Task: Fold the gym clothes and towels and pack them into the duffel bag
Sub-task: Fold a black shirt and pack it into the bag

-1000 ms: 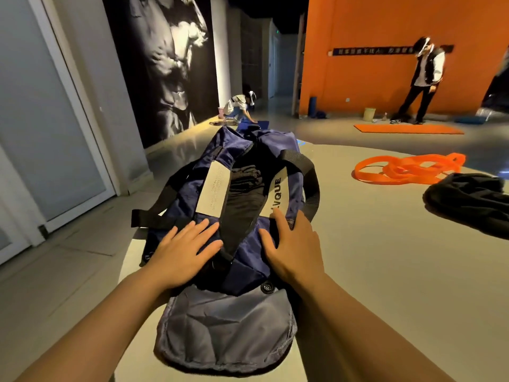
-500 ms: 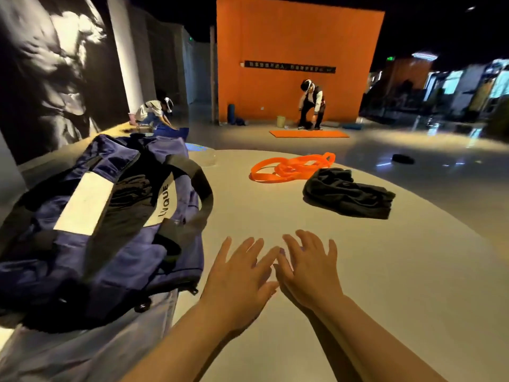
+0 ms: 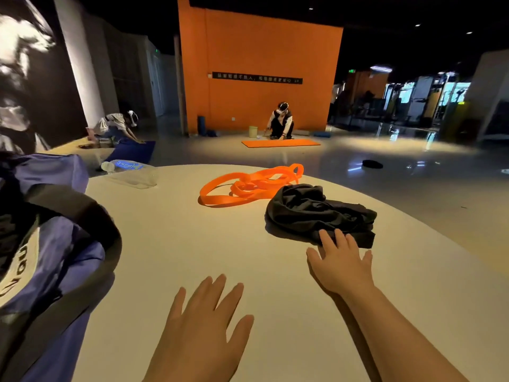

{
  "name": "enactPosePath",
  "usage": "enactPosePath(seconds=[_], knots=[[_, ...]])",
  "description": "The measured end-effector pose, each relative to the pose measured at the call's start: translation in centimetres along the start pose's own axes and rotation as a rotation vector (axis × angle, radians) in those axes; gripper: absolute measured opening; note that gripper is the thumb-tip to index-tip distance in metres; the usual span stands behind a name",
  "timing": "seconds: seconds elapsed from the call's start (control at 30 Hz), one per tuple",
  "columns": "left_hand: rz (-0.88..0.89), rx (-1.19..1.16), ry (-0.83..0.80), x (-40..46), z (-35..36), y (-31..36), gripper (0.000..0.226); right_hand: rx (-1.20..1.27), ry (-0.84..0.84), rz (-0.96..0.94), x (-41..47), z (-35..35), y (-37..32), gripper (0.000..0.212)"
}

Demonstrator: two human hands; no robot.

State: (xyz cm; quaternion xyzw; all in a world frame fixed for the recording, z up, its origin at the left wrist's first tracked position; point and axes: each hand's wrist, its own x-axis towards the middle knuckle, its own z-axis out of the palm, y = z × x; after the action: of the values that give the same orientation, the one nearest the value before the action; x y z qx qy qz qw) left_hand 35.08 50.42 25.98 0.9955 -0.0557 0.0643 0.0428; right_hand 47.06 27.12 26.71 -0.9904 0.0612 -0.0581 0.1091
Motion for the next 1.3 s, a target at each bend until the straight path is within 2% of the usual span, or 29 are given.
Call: enactPosePath(seconds=[0.07, 0.13, 0.17, 0.2, 0.23, 0.3, 0.4, 0.47, 0.53, 0.6, 0.7, 0.87, 0.97, 1.0, 1.07, 1.1, 1.17, 1.2, 1.23, 1.3], knots=[[-0.017, -0.055, -0.062, 0.1, 0.6, -0.2, 0.074, 0.002, -0.001, 0.013, 1.2, 0.3, 0.1, 0.060], [-0.006, -0.064, -0.134, -0.3, 0.6, -0.1, 0.066, -0.005, 0.018, 0.008, 1.3, 0.3, 0.1, 0.058], [-0.021, -0.079, -0.165, -0.4, 0.1, -0.2, 0.071, 0.003, 0.032, 0.002, 1.1, 0.2, 0.1, 0.056], [-0.021, -0.099, -0.118, -0.4, -0.3, -0.2, 0.082, 0.020, 0.050, -0.006, 0.8, 0.2, 0.2, 0.054], [-0.005, -0.106, -0.006, -0.1, 0.1, -0.2, 0.099, 0.039, 0.069, -0.015, 0.5, 0.1, 0.2, 0.051], [-0.047, -0.138, -0.036, -0.1, -0.2, -0.1, 0.128, 0.076, 0.089, -0.031, -0.6, -0.1, 0.1, 0.047], [-0.054, -0.129, -0.050, -0.4, -0.6, 0.0, 0.134, 0.112, 0.092, -0.036, -3.3, -0.2, -0.1, 0.047], [-0.040, -0.151, -0.030, -1.0, -1.2, 0.3, 0.118, 0.122, 0.112, -0.059, -6.0, -0.4, -0.3, 0.047], [-0.040, -0.150, -0.043, -1.5, -1.5, 0.6, 0.079, 0.144, 0.136, -0.096, -9.0, -0.7, -0.2, 0.045], [-0.043, -0.107, -0.071, -2.1, -1.7, 0.9, 0.060, 0.158, 0.153, -0.132, -12.1, -0.9, 0.1, 0.045], [-0.040, -0.062, -0.167, -3.3, -1.8, 1.0, 0.058, 0.153, 0.163, -0.178, -16.3, -1.0, 0.3, 0.045], [0.006, -0.037, -0.164, -7.3, -1.7, 1.3, 0.059, 0.108, 0.155, -0.269, -22.4, -1.7, 0.6, 0.061], [0.066, -0.016, -0.170, -10.5, -2.5, 1.3, 0.063, 0.097, 0.141, -0.304, -25.8, -2.1, 0.6, 0.059], [0.099, -0.021, -0.177, -11.9, -2.7, 1.2, 0.071, 0.076, 0.180, -0.325, -27.1, -2.1, 0.6, 0.054], [0.168, -0.124, -0.119, -15.0, -3.2, 1.1, 0.102, 0.098, 0.254, -0.360, -30.1, -2.3, 0.6, 0.047], [0.191, -0.223, -0.040, -16.4, -3.4, 1.0, 0.106, 0.123, 0.250, -0.372, -31.8, -2.5, 0.6, 0.045], [0.298, -0.339, 0.167, -18.9, -3.9, 0.6, 0.081, 0.149, 0.232, -0.442, -35.3, -2.8, 0.8, 0.040], [0.373, -0.322, 0.261, -20.0, -4.1, 0.4, 0.068, 0.168, 0.226, -0.491, -36.8, -3.0, 0.8, 0.036], [0.452, -0.294, 0.312, -20.8, -4.1, 0.4, 0.061, 0.185, 0.210, -0.533, -38.3, -3.2, 0.9, 0.036], [0.584, -0.251, 0.311, -21.9, -3.9, 0.5, 0.060, 0.212, 0.190, -0.593, -40.4, -3.5, 1.2, 0.045]])
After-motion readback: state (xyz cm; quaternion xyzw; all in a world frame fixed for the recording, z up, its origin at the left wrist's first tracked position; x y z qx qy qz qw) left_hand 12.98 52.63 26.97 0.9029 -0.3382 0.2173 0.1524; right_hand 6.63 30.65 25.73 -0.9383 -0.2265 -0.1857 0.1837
